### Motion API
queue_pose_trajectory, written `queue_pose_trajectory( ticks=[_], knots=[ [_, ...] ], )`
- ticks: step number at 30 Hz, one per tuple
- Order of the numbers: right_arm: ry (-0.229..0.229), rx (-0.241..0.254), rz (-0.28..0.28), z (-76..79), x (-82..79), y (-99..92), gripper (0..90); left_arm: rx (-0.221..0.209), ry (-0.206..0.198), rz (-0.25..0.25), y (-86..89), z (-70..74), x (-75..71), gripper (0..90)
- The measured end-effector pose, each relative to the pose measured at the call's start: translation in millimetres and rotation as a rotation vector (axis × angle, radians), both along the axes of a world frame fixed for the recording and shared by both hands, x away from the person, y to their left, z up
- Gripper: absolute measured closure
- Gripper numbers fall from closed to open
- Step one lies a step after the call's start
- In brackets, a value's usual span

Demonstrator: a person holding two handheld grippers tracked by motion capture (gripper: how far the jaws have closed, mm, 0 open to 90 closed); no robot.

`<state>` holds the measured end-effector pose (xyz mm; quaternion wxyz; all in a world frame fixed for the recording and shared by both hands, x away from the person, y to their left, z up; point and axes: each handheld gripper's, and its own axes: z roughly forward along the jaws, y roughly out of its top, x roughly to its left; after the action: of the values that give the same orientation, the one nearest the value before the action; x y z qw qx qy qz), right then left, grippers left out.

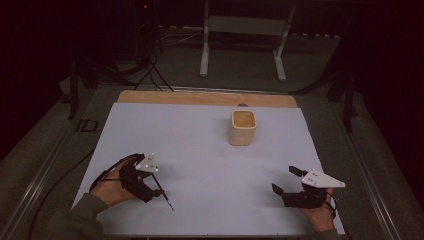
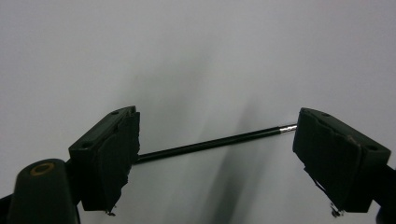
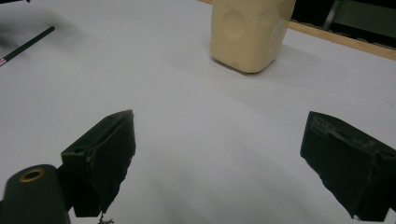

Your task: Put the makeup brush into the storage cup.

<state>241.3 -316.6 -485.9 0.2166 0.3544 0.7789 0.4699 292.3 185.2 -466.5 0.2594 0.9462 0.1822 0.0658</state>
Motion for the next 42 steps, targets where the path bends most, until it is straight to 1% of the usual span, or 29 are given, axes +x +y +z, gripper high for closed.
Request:
queue_pose_trajectory(
  ticks=[6,14,15,19,25,29,36,39,42],
  knots=[
    [0.0,0.0,0.0,0.0,-0.1,0.1,10.1,0.028,0.017,-0.009,-4.2,-6.8,3.6,15.4],
    [0.0,-0.001,0.0,0.0,0.0,0.1,10.1,0.043,0.042,-0.013,-7.6,-11.8,6.1,15.4],
    [0.0,0.0,0.0,0.0,0.0,0.0,10.1,0.057,0.047,-0.015,-8.5,-13.7,6.8,15.6],
    [0.0,0.0,0.001,-0.1,0.0,0.1,10.1,0.069,0.056,-0.022,-9.1,-16.2,8.6,15.6],
    [0.0,0.0,0.001,-0.1,0.0,0.0,10.1,0.07,0.056,-0.022,-10.2,-17.6,9.2,15.7],
    [0.0,0.002,-0.001,0.1,0.0,-0.1,10.1,0.085,0.058,-0.038,-13.1,-20.0,8.6,15.7],
    [0.0,0.002,0.0,0.1,-0.1,-0.2,10.1,0.092,0.069,-0.036,-14.0,-23.7,10.6,15.9],
    [0.001,0.0,-0.003,0.0,0.0,0.0,10.1,0.103,0.07,-0.043,-15.2,-25.7,11.5,15.9],
    [0.001,0.002,-0.002,0.1,0.0,0.0,10.1,0.12,0.078,-0.054,-17.4,-28.4,11.4,15.9]
  ],
)
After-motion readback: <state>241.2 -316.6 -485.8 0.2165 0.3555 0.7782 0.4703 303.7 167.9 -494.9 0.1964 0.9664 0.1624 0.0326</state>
